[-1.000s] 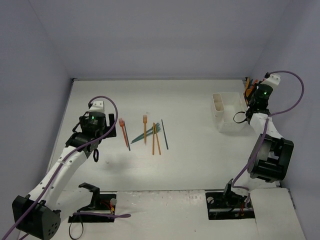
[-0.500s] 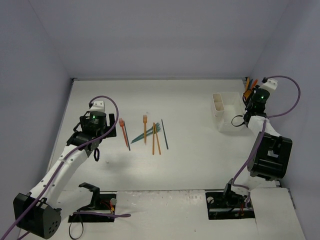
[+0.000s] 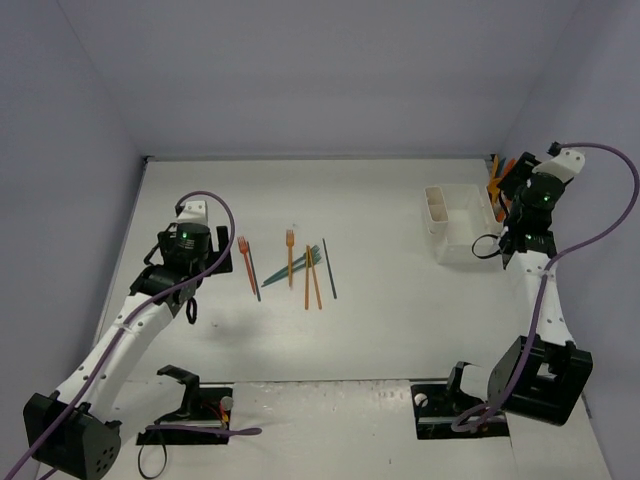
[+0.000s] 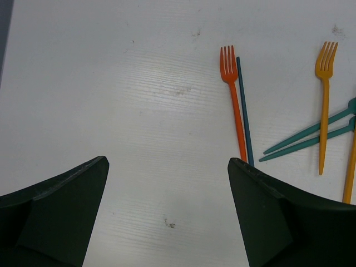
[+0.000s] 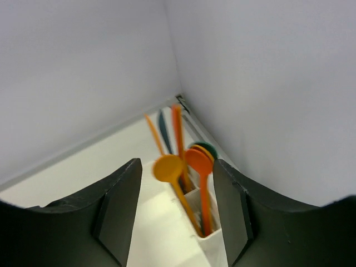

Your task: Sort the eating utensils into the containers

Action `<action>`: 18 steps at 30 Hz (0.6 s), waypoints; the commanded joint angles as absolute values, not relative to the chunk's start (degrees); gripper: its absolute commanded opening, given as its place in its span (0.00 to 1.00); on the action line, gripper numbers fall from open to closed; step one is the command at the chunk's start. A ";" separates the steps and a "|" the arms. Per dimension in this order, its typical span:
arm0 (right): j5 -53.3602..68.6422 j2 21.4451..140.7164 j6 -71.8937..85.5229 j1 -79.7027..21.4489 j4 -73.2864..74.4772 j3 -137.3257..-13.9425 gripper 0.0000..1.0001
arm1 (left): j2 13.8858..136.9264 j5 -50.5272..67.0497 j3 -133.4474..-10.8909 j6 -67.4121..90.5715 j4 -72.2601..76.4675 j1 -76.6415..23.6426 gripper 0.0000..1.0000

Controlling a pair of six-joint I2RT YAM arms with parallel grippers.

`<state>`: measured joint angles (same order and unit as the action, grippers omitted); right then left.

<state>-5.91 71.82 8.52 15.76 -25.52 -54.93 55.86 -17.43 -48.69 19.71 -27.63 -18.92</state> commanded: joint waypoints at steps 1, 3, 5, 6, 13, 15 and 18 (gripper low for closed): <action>-4.01 67.55 9.93 8.14 -16.05 -60.83 0.52 | 54.77 -16.65 -50.54 19.50 -24.61 -18.53 0.87; -3.13 68.57 9.55 2.32 -9.81 -63.56 0.53 | 54.82 -16.37 -50.51 19.51 -24.52 -18.54 0.87; -2.14 72.84 9.15 -3.53 -2.24 -67.48 0.54 | 55.10 -15.92 -50.45 19.51 -24.35 -18.54 0.87; -2.00 74.89 9.14 -6.35 1.75 -69.25 0.54 | 55.27 -15.74 -50.51 19.51 -24.35 -18.54 0.87; -0.26 86.15 12.65 -20.89 13.18 -74.66 0.53 | 56.00 -15.19 -50.35 19.79 -24.17 -18.54 0.87; 1.61 89.52 14.32 -23.69 14.20 -75.55 0.53 | 56.16 -14.90 -50.27 19.91 -24.13 -18.54 0.87; 0.65 93.90 15.83 -27.31 15.44 -77.85 0.51 | 56.46 -14.68 -50.24 19.98 -24.17 -18.54 0.87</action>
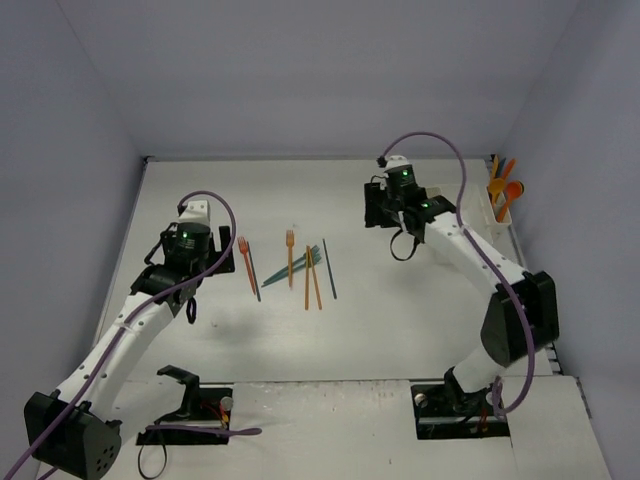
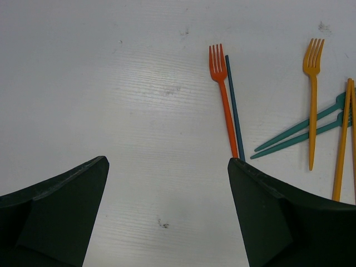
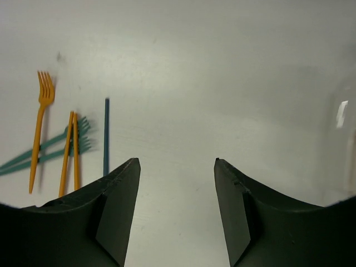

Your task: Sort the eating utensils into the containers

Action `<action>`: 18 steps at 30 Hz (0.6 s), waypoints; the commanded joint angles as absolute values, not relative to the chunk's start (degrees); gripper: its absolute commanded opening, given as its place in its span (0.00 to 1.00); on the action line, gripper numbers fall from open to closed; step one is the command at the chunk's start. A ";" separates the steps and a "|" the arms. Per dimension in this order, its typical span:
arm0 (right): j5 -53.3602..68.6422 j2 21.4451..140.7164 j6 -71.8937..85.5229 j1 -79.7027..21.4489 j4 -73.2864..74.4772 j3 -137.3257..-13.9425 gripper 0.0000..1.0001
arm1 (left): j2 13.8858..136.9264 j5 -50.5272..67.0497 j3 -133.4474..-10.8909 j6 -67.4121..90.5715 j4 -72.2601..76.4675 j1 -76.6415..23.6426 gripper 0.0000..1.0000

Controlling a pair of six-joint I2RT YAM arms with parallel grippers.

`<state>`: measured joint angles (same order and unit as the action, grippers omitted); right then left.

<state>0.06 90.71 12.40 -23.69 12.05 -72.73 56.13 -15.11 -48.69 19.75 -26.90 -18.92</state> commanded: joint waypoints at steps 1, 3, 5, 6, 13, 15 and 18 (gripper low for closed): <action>0.27 95.20 16.44 -28.48 15.56 -78.15 0.50 | 56.51 -14.68 -50.19 20.04 -24.17 -18.54 0.87; -0.09 98.12 17.56 -30.18 15.64 -79.80 0.48 | 56.52 -14.67 -50.17 19.96 -24.26 -18.46 0.87; -2.03 100.29 18.96 -31.40 15.69 -80.71 0.47 | 56.60 -14.57 -50.10 20.04 -24.28 -18.46 0.87; -2.10 101.38 19.56 -31.89 15.80 -81.20 0.46 | 56.60 -14.51 -50.10 20.04 -24.33 -18.46 0.87; -3.21 108.31 22.28 -36.13 15.73 -83.82 0.40 | 56.60 -14.41 -49.92 20.13 -24.56 -18.50 0.87; -3.25 109.95 23.19 -37.00 15.78 -84.40 0.40 | 56.50 -14.50 -49.87 20.18 -24.61 -18.46 0.87; -3.47 112.00 24.19 -37.87 15.77 -84.97 0.40 | 56.51 -14.50 -49.83 20.21 -24.70 -18.46 0.87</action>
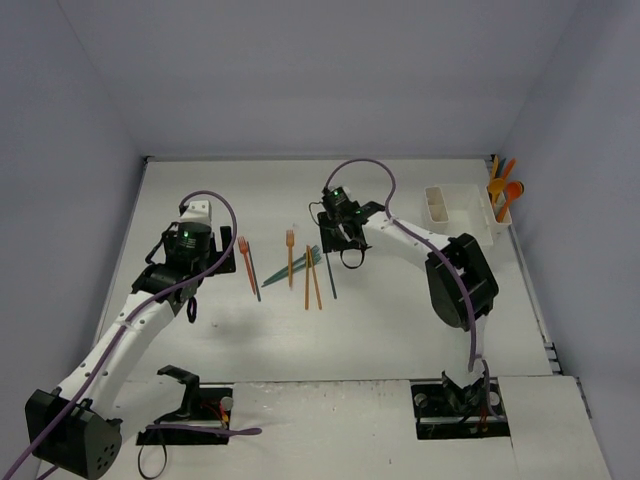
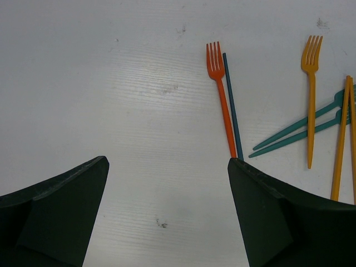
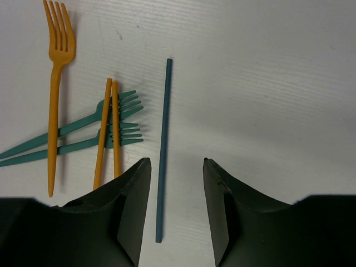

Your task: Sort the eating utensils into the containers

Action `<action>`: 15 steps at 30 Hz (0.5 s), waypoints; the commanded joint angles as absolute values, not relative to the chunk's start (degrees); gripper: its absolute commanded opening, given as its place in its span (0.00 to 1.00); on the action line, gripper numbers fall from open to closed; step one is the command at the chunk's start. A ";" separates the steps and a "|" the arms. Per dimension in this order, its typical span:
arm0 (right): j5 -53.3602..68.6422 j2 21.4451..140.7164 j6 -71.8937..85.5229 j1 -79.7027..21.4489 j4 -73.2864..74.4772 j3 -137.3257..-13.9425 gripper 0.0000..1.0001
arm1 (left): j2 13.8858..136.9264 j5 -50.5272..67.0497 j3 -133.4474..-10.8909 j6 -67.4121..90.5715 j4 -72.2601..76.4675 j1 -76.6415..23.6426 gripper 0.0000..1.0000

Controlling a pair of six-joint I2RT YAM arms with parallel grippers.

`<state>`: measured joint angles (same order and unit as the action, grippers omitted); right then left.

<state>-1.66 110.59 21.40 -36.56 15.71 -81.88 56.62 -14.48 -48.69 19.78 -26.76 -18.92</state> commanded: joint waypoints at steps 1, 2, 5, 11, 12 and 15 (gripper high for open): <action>-3.66 112.43 24.48 -38.11 15.81 -85.06 0.40 | 56.51 -14.50 -49.83 20.21 -24.70 -18.46 0.87; -4.07 112.87 24.82 -38.37 15.82 -85.15 0.39 | 56.44 -14.43 -49.83 20.21 -24.62 -18.46 0.87; -5.34 114.42 25.74 -39.01 15.82 -85.13 0.37 | 56.55 -14.37 -49.75 20.30 -24.79 -18.46 0.87; -7.56 116.49 26.37 -40.40 16.00 -84.55 0.34 | 56.87 -14.15 -49.89 20.39 -24.99 -18.46 0.87; -7.87 116.69 26.52 -40.50 16.00 -84.39 0.33 | 56.87 -14.15 -49.84 20.39 -25.04 -18.46 0.87; -9.38 117.35 26.53 -41.09 16.41 -84.07 0.28 | 56.98 -14.21 -49.94 20.41 -25.05 -18.46 0.87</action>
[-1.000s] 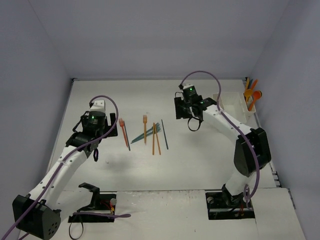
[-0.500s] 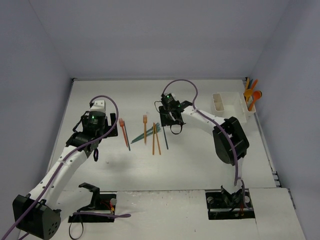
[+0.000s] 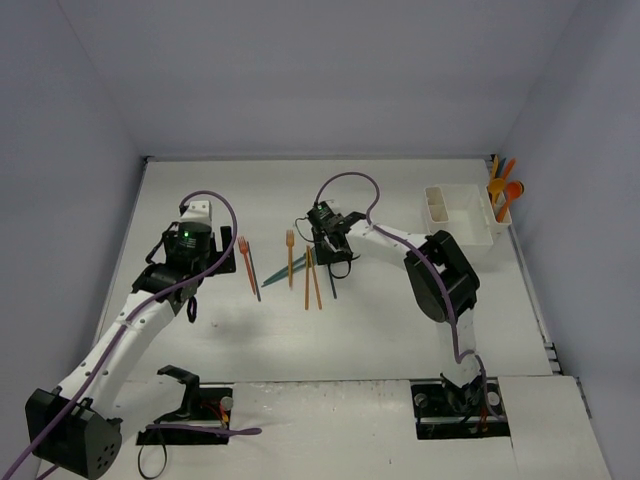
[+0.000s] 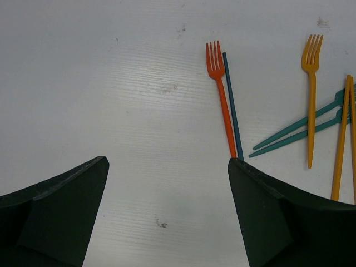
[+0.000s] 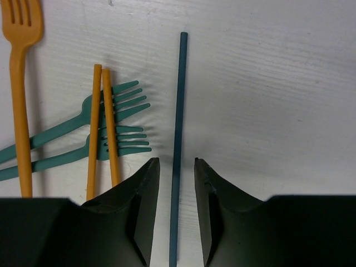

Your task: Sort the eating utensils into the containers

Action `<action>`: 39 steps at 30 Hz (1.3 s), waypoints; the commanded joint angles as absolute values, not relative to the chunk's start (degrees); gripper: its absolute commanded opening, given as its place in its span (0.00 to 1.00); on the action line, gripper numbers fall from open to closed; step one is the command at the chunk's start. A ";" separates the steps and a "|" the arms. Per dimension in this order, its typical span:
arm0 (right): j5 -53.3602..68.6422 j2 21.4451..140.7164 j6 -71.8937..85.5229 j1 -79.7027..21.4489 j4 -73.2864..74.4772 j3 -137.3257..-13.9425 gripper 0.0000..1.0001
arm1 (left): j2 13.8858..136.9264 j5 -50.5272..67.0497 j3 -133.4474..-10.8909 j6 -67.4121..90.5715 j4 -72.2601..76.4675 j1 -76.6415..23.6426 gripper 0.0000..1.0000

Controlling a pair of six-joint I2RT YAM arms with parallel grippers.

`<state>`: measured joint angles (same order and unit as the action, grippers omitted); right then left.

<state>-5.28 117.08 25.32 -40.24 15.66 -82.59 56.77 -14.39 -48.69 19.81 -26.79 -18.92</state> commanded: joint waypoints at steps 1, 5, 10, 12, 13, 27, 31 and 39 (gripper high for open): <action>-9.81 117.65 26.49 -41.22 16.58 -83.94 0.27 | 57.07 -14.12 -49.98 20.45 -25.05 -18.46 0.87; -10.20 118.76 26.35 -41.55 17.05 -83.51 0.22 | 57.22 -13.99 -50.01 20.48 -24.98 -18.46 0.87; -10.67 118.71 26.15 -41.15 17.18 -82.67 0.04 | 57.48 -14.01 -50.10 20.48 -25.09 -18.46 0.87; -10.83 117.89 25.77 -40.42 17.13 -82.09 0.00 | 57.48 -14.06 -50.10 20.48 -25.13 -18.46 0.87; -10.92 117.07 24.85 -39.87 17.09 -82.04 0.00 | 57.48 -14.06 -50.10 20.48 -25.08 -18.46 0.87; -10.63 93.94 8.98 -25.50 4.82 -82.68 0.00 | 57.57 -14.02 -50.19 20.22 -24.96 -18.46 0.87; -10.69 88.37 4.52 -18.85 -4.53 -79.38 0.00 | 57.50 -14.11 -50.12 20.06 -24.74 -18.46 0.87; -6.42 82.52 -0.98 -6.50 -27.14 -70.16 0.00 | 58.84 -14.24 -50.26 19.59 -24.42 -18.35 0.87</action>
<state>-8.41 83.00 4.09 -10.28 -10.80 -73.16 58.06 -13.60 -48.69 19.98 -26.76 -18.77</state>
